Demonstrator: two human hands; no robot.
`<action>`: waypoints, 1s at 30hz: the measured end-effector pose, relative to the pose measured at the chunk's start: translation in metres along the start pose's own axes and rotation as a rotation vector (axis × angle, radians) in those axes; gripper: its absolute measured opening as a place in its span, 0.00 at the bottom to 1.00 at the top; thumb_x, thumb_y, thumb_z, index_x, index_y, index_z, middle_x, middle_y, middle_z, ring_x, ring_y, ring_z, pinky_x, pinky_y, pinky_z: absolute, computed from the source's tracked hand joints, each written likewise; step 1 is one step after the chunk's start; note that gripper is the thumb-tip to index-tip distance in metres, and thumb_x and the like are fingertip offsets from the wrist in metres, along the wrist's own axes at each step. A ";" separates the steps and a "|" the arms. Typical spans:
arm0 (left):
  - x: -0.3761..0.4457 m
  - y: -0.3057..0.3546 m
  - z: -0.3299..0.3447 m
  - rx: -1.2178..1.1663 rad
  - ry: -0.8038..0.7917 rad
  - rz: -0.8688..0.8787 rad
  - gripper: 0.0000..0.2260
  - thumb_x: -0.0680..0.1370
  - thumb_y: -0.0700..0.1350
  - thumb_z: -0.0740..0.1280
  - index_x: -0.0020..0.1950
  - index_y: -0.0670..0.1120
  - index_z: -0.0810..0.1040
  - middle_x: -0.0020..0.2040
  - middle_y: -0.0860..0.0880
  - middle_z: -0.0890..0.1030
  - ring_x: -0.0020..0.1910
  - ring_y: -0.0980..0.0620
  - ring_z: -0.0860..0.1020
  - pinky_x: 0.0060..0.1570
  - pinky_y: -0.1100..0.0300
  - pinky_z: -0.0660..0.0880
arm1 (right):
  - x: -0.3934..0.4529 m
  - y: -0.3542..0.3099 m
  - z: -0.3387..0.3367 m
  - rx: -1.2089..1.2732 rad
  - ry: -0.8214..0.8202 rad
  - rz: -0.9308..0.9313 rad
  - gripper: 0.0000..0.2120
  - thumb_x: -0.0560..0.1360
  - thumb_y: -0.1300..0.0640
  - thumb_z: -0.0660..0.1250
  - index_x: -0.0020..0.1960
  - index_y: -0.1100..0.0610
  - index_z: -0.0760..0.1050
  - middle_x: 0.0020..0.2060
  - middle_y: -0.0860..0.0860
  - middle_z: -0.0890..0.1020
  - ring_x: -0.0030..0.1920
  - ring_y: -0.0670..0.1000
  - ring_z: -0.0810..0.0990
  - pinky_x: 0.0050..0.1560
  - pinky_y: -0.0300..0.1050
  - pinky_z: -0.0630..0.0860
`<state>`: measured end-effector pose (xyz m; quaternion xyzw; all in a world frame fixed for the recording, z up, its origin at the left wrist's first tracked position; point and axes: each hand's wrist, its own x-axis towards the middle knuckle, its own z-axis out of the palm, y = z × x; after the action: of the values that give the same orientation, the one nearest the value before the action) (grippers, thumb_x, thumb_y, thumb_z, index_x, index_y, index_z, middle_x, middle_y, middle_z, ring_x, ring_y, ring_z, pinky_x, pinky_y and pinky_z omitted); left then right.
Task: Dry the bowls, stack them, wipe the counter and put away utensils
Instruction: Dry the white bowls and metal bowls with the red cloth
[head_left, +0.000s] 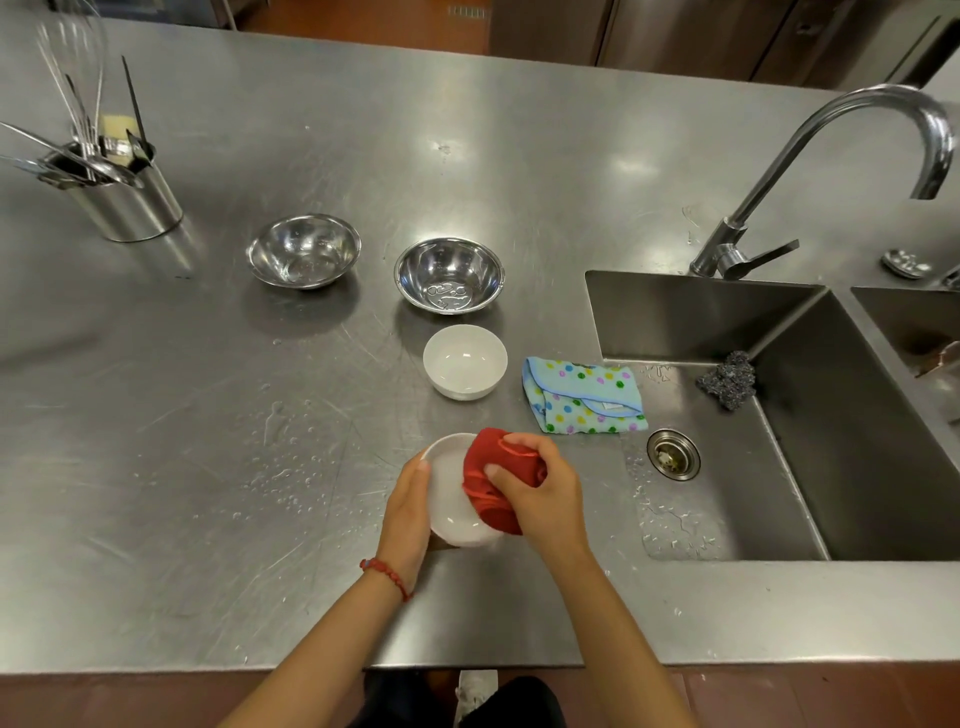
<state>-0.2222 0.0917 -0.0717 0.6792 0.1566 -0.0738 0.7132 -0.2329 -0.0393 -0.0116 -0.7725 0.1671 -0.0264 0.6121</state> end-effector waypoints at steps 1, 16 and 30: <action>0.002 -0.002 0.000 0.021 0.012 0.000 0.11 0.80 0.50 0.55 0.48 0.60 0.77 0.51 0.60 0.78 0.52 0.57 0.76 0.55 0.58 0.70 | 0.003 0.003 -0.006 0.023 0.009 0.009 0.17 0.66 0.61 0.74 0.46 0.43 0.73 0.46 0.44 0.79 0.46 0.42 0.77 0.41 0.25 0.71; 0.025 -0.020 0.002 0.364 0.145 0.005 0.11 0.80 0.46 0.56 0.49 0.46 0.79 0.44 0.48 0.79 0.45 0.48 0.74 0.45 0.57 0.68 | 0.029 0.032 -0.043 0.191 -0.036 0.097 0.17 0.67 0.62 0.73 0.47 0.43 0.74 0.46 0.42 0.78 0.47 0.43 0.77 0.34 0.28 0.76; 0.094 0.015 -0.021 0.440 0.087 0.055 0.10 0.78 0.48 0.61 0.47 0.44 0.79 0.44 0.43 0.82 0.42 0.45 0.79 0.44 0.50 0.77 | 0.081 0.012 -0.013 0.216 0.032 0.058 0.17 0.67 0.64 0.73 0.44 0.44 0.75 0.46 0.43 0.78 0.46 0.43 0.78 0.38 0.33 0.77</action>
<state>-0.1316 0.1234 -0.0883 0.8251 0.1488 -0.0575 0.5421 -0.1623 -0.0776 -0.0334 -0.6965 0.1953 -0.0389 0.6894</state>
